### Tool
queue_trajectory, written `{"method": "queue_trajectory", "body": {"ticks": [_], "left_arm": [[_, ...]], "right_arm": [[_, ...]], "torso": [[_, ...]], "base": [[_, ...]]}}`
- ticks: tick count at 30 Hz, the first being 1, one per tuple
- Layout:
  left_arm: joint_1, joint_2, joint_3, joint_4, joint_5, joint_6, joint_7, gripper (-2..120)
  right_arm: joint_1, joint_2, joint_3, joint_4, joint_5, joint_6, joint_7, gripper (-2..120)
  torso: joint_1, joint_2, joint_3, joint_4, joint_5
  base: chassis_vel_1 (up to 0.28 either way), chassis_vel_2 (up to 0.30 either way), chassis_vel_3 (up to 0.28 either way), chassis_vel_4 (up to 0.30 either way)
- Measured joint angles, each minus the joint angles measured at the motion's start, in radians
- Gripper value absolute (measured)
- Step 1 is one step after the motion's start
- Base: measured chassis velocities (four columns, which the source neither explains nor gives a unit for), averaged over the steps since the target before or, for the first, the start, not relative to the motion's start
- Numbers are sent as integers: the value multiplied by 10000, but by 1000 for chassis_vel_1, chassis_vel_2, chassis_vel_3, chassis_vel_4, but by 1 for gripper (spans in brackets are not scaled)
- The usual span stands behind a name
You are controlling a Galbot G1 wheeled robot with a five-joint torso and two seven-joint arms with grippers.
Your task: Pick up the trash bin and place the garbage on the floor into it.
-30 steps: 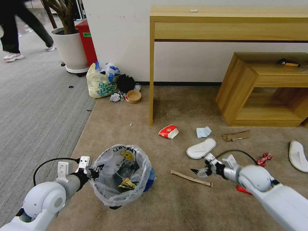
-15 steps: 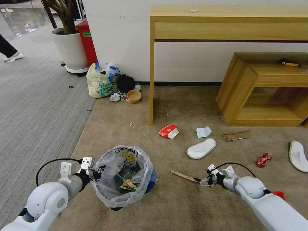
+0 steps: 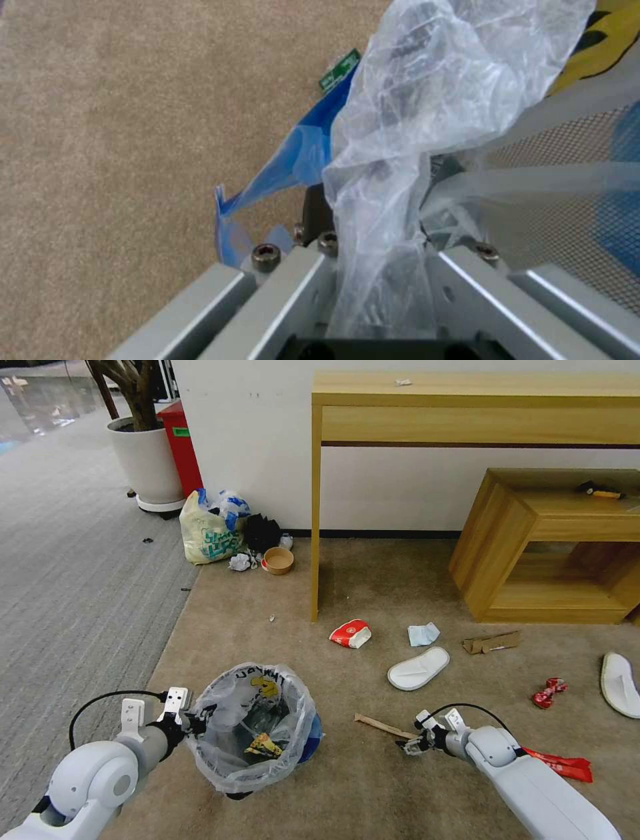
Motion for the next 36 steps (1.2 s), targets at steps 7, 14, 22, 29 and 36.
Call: {"method": "queue_trajectory", "body": {"ticks": [7, 14, 22, 29, 36], "left_arm": [[-55, -22, 81, 1, 12, 0, 3, 0], [-58, -38, 118, 13, 48, 0, 13, 0], [-62, -38, 120, 28, 52, 0, 24, 0], [-63, -27, 126, 36, 53, 0, 47, 0], [-133, -22, 199, 61, 46, -1, 57, 0]], "right_arm": [[176, 145, -63, -333, -154, 100, -8, 75], [346, 347, -67, -632, -304, 201, -64, 72], [437, 453, -75, -761, -354, 237, -102, 51], [518, 544, -70, -912, -379, 269, -162, 33], [516, 623, 4, -1091, -411, 334, -223, 15]], "torso": [[0, 0, 0, 0, -1], [-1, 1, -2, -8, -11], [0, 2, -3, -5, -7], [-1, 3, -3, -1, -3], [-1, 3, -3, 3, 0]], "base": [[0, 0, 0, 0], [0, 0, 0, 0], [0, 0, 0, 0], [0, 0, 0, 0], [0, 0, 0, 0]]}}
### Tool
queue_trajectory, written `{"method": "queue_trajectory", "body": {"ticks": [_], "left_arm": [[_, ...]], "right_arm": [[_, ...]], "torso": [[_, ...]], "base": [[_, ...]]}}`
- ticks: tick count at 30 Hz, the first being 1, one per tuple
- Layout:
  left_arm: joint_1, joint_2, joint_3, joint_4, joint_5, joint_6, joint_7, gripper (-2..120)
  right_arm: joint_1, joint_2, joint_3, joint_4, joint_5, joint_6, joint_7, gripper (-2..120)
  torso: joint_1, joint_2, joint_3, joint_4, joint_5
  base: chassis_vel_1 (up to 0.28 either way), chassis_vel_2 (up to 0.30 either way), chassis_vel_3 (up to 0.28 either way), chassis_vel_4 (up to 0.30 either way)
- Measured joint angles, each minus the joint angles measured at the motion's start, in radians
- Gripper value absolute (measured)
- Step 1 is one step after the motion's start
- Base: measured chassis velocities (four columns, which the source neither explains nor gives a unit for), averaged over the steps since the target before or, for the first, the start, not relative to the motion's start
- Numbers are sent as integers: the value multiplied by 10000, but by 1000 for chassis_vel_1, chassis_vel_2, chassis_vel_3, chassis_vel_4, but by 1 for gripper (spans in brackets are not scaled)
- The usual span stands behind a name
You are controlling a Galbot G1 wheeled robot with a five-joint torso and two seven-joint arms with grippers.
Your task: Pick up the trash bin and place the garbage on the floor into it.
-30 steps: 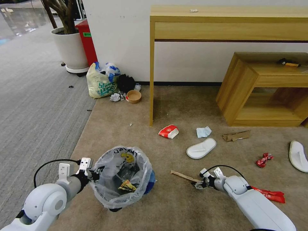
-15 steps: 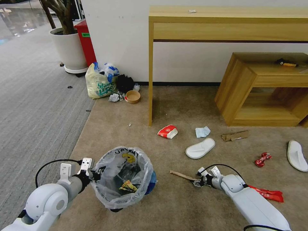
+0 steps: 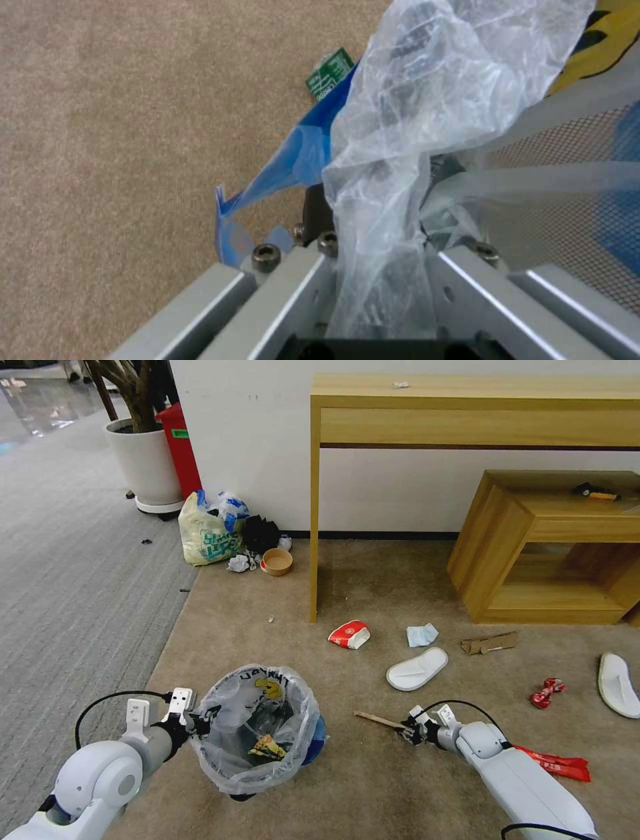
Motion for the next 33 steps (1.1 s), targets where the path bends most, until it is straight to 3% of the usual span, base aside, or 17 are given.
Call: {"method": "queue_trajectory", "body": {"ticks": [5, 15, 20, 24, 30, 33], "left_arm": [[-43, -13, 85, 16, 0, 0, -16, 0], [-53, -8, 64, 26, -5, 0, -21, 0], [-41, 18, 6, 7, -42, 0, -13, 0], [-30, 60, -37, 1, -54, 0, -8, 0], [-46, 108, 3, -9, -63, 1, -15, 0], [-122, 204, 171, -10, -87, 0, -55, 0]], "right_arm": [[-43, 2, 44, -44, -31, 23, 17, 0], [-232, -28, 283, 441, -2, -33, 234, 0], [-178, -200, 774, 1380, 404, -92, 445, 0], [-42, -635, 1222, 3117, 1321, -279, 593, 0], [84, -951, 1523, 4407, 2186, -492, 738, 0], [337, -1178, 1603, 5722, 2951, -680, 935, 0]], "torso": [[0, -3, 2, 6, 6], [4, -7, 9, -4, 14], [4, -7, 7, -7, 2], [4, -7, 4, -3, -2], [4, -7, 4, -4, 0], [2, -6, 3, -5, 0]], "base": [[0, 0, 0, 0], [0, 0, 0, 0], [0, 0, 0, 0], [0, 0, 0, 0], [0, 0, 0, 0], [0, 0, 0, 0]]}}
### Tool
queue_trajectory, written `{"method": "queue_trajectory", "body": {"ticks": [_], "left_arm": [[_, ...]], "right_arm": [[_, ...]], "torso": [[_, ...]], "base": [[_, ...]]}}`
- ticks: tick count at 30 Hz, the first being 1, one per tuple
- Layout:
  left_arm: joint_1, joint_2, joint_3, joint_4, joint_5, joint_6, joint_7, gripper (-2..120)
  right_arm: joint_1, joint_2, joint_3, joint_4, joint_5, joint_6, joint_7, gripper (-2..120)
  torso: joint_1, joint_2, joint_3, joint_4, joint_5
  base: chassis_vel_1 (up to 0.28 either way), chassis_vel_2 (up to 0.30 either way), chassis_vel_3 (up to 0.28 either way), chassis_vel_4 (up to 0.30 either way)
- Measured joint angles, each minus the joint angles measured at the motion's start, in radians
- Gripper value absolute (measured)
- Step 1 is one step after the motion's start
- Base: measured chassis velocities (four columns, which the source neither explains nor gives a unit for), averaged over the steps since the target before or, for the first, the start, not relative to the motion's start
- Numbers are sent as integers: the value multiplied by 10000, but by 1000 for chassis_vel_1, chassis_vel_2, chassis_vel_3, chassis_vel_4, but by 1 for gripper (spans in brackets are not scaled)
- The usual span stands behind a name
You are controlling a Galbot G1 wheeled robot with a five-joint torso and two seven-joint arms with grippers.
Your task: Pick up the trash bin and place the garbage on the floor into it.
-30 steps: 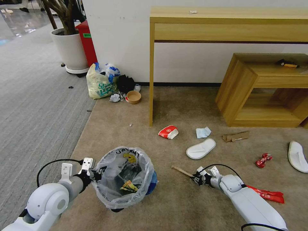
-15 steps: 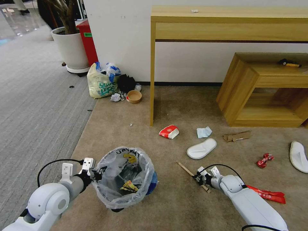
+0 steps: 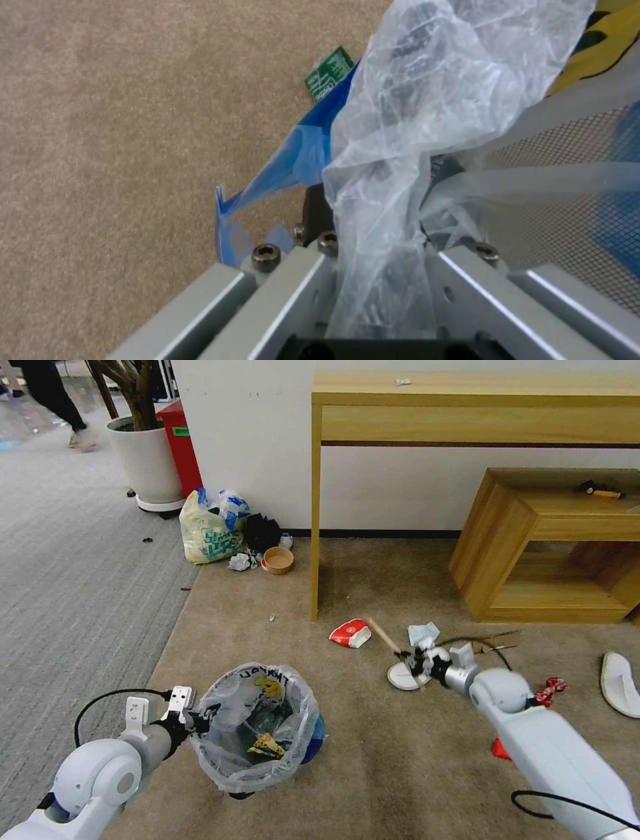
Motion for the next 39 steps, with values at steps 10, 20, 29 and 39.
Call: {"method": "queue_trajectory", "body": {"ticks": [10, 20, 29, 39], "left_arm": [[-472, 362, 593, 65, -473, 0, -450, 0], [-580, 412, 750, 154, -663, 0, -624, 0], [-571, 429, 889, 106, -693, 0, -628, 0], [-624, 414, 972, 32, -821, 0, -747, 0]], "right_arm": [[1268, 169, -1617, 2478, 1301, -122, 680, 0], [1723, 771, -3968, 3257, 3455, -41, 1584, 0], [2161, 1363, -4987, 3213, 3671, 42, 1567, 0], [2042, 1684, -5620, 2805, 3141, 254, 1493, 0]], "torso": [[0, 1, 0, 2, -1], [-1, 2, 0, 1, -1], [-2, 2, -1, 2, -1], [-2, 2, -1, 1, 1]], "base": [[0, 0, 0, 0], [0, 0, 0, 0], [0, 0, 0, 0], [0, 0, 0, 0]]}}
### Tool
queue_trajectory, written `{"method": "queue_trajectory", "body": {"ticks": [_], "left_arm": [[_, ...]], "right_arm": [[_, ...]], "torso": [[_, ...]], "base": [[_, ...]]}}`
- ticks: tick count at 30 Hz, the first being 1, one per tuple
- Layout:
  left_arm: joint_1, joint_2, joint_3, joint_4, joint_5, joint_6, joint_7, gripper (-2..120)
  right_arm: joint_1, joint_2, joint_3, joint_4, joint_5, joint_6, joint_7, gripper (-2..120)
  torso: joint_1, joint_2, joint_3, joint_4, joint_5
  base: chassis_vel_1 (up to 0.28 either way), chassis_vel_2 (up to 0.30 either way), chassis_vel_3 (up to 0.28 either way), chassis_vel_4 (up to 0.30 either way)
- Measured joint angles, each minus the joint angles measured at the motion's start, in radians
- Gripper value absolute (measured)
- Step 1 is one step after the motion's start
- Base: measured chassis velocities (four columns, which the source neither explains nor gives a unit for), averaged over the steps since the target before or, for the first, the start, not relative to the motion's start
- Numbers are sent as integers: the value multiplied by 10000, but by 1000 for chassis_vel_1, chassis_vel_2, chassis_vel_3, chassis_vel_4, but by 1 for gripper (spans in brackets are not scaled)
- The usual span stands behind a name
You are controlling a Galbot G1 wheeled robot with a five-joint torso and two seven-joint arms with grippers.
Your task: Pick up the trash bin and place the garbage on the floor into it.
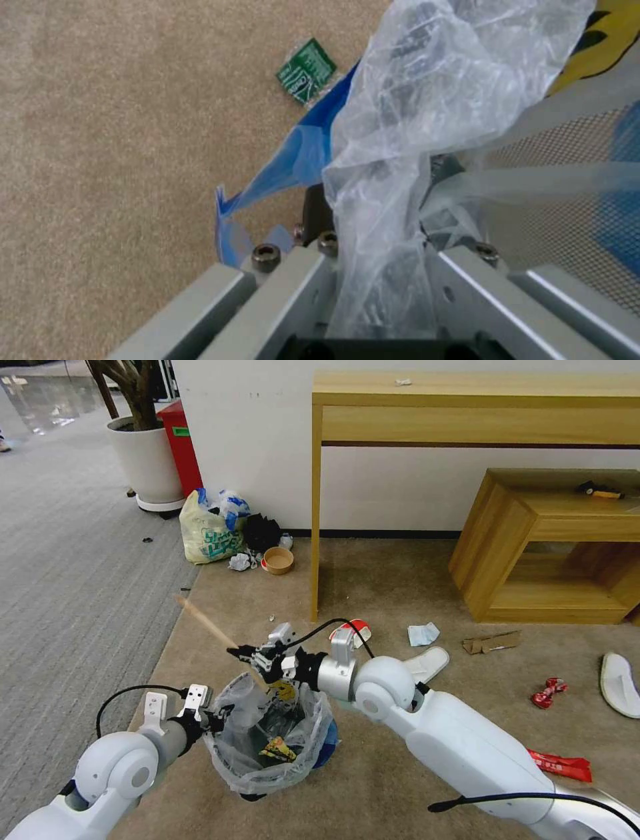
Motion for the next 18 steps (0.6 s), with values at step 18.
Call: {"method": "queue_trajectory", "body": {"ticks": [18], "left_arm": [[-51, 52, -130, 28, -141, 0, 11, 0]], "right_arm": [[-757, -10, -276, -364, -945, 217, 111, 24]], "torso": [[0, 0, 0, 0, 0]], "base": [[0, 0, 0, 0]]}}
